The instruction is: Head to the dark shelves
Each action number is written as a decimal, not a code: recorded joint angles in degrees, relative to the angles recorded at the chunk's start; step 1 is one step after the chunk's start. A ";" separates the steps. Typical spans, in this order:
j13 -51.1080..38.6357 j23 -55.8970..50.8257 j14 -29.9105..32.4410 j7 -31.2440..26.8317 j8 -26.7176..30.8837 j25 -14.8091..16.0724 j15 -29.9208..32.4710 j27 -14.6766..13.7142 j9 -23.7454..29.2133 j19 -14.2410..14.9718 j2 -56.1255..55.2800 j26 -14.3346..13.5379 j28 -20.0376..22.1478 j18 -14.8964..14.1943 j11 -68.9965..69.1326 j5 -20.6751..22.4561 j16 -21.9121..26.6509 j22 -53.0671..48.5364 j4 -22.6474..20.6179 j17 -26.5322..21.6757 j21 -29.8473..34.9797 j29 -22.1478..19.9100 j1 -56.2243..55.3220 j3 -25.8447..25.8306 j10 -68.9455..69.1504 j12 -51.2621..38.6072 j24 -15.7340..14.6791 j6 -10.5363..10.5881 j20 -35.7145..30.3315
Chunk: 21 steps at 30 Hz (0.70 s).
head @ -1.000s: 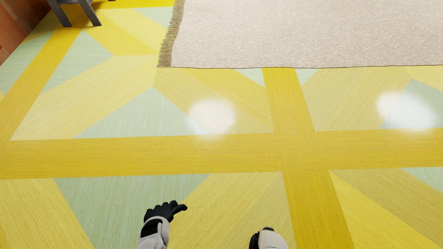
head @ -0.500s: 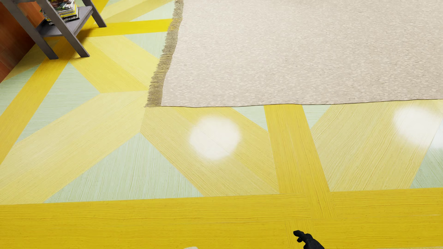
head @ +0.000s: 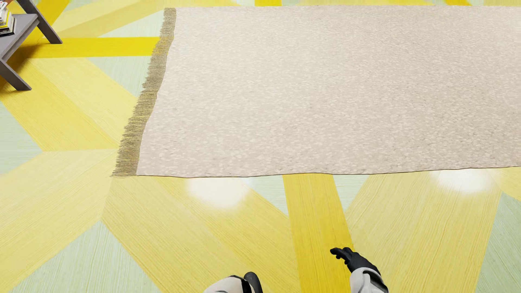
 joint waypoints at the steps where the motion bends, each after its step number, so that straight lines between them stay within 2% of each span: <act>1: 2.03 4.08 -2.51 0.10 -0.10 0.25 4.56 2.93 0.09 -0.40 -5.04 0.55 2.85 -0.40 9.95 -3.55 -0.83 1.93 -1.29 -0.18 -1.00 4.22 2.43 -0.24 0.60 -1.90 0.48 -1.06 -0.81; 3: 8.19 6.81 -5.57 -1.40 -0.04 1.82 -1.48 5.65 0.17 -4.15 -15.14 0.51 9.56 -1.43 22.04 -10.33 -1.93 5.74 -5.19 -0.36 -4.69 10.36 8.34 -1.64 -1.75 -6.65 3.58 -2.72 -4.00; 4: 12.02 6.09 -6.59 -2.94 0.51 1.48 -2.07 5.47 0.15 -4.49 -20.02 -0.58 12.38 -1.88 24.34 -13.28 -2.80 6.01 -7.44 -0.81 -5.72 11.98 11.33 -2.75 -3.57 -9.11 3.74 -3.23 -5.14; 6: 20.89 2.13 -8.43 -7.25 1.78 1.31 -2.53 1.81 -0.11 -6.83 -28.34 -3.98 14.94 -2.75 21.09 -15.87 -3.45 4.15 -11.15 -0.86 -8.15 12.06 17.37 -5.17 -7.30 -13.06 2.22 -3.88 -7.96; 8: 28.14 -1.08 -11.27 -11.62 3.13 2.62 -3.32 0.01 -0.45 -8.36 -34.42 -6.86 16.38 -3.69 8.39 -14.67 -1.65 0.73 -13.45 0.90 -11.44 9.80 21.78 -7.22 -8.69 -16.41 3.46 -4.25 -13.46; 9: 30.62 -2.05 -12.51 -13.53 2.60 3.22 -2.19 -0.32 -0.57 -8.20 -35.74 -7.93 15.67 -4.11 -2.29 -13.59 -0.30 -1.11 -14.12 2.26 -12.59 8.99 23.88 -7.87 -9.56 -18.01 3.93 -4.39 -15.58; 10: 32.36 -2.50 -13.79 -15.06 2.87 3.27 -0.43 -0.05 -0.65 -5.02 -35.94 -8.85 13.56 -4.48 -15.79 -11.76 0.60 -2.97 -14.88 3.30 -13.25 9.09 25.85 -8.30 -10.36 -19.26 2.90 -4.51 -16.44; 12: 33.58 -2.41 -15.91 -16.89 4.33 1.57 0.25 -0.11 -0.72 -0.63 -35.10 -10.16 5.64 -5.60 -42.42 -6.62 2.93 -5.75 -15.62 4.73 -12.69 11.26 30.65 -8.37 -13.48 -20.77 0.00 -4.60 -16.71; 13: 33.53 -2.54 -17.11 -16.94 2.83 0.54 -1.76 -0.57 -0.53 4.93 -35.72 -10.09 1.93 -6.31 -47.39 -4.91 3.78 -6.56 -15.80 4.99 -12.34 12.76 32.98 -8.11 -13.73 -20.70 -2.08 -4.63 -16.18; 14: 32.94 -2.69 -17.78 -16.57 0.94 -0.44 -1.78 -0.97 -0.30 2.20 -36.49 -9.72 0.31 -6.90 -46.11 -3.87 4.75 -6.70 -15.81 5.03 -12.10 13.99 35.04 -7.95 -13.11 -19.96 -3.46 -4.57 -15.90; 15: 32.35 -3.15 -17.77 -16.63 0.76 -1.49 -0.55 -0.99 -0.14 0.10 -36.91 -9.43 -0.23 -7.35 -41.33 -3.24 5.79 -5.58 -15.56 5.05 -12.05 14.67 37.12 -8.05 -11.93 -18.91 -3.39 -4.34 -16.46; 16: 32.08 -4.46 -16.10 -17.30 1.65 -1.73 1.58 -0.90 -0.06 -3.38 -36.76 -8.60 -0.07 -7.46 -36.43 -2.91 6.42 -3.04 -15.06 5.58 -12.98 13.77 39.59 -8.37 -10.13 -18.05 -2.77 -3.87 -17.13; 17: 32.25 -6.34 -13.13 -18.07 1.01 -0.97 5.15 -1.05 0.00 -4.53 -35.89 -6.89 -1.17 -8.17 -31.99 -3.74 6.74 0.96 -14.18 6.48 -14.82 11.19 41.22 -8.69 -7.04 -17.40 -1.30 -3.19 -18.21; 18: 32.02 -7.67 -8.75 -18.28 -0.35 -0.04 4.23 -1.23 0.18 -7.11 -35.29 -4.39 -3.55 -8.95 -26.88 -4.68 7.25 5.18 -12.68 7.30 -16.50 8.03 41.00 -8.98 -1.10 -16.60 1.57 -2.29 -19.49; 19: 30.92 -7.96 -2.85 -17.67 -1.75 1.31 0.34 -1.21 0.44 -7.33 -34.62 -2.09 -5.55 -9.31 -22.40 -5.15 7.47 8.42 -10.36 7.93 -18.02 5.17 38.47 -9.14 8.00 -15.15 3.83 -1.19 -19.76; 20: 28.73 -7.04 1.66 -17.28 -3.25 3.21 -3.15 -1.02 0.71 -7.18 -33.03 -0.77 -7.70 -14.59 -19.97 -4.99 7.84 10.52 -7.53 8.26 -19.43 3.48 34.40 -9.08 19.36 -13.25 5.41 -0.05 -19.56; 21: 25.56 -5.06 7.29 -16.88 -4.55 4.15 -5.95 -0.35 0.97 -6.84 -30.69 -0.81 -9.91 -18.04 -19.21 -4.52 8.39 11.16 -4.03 7.66 -20.01 3.09 29.44 -8.73 30.24 -10.83 6.65 1.12 -19.27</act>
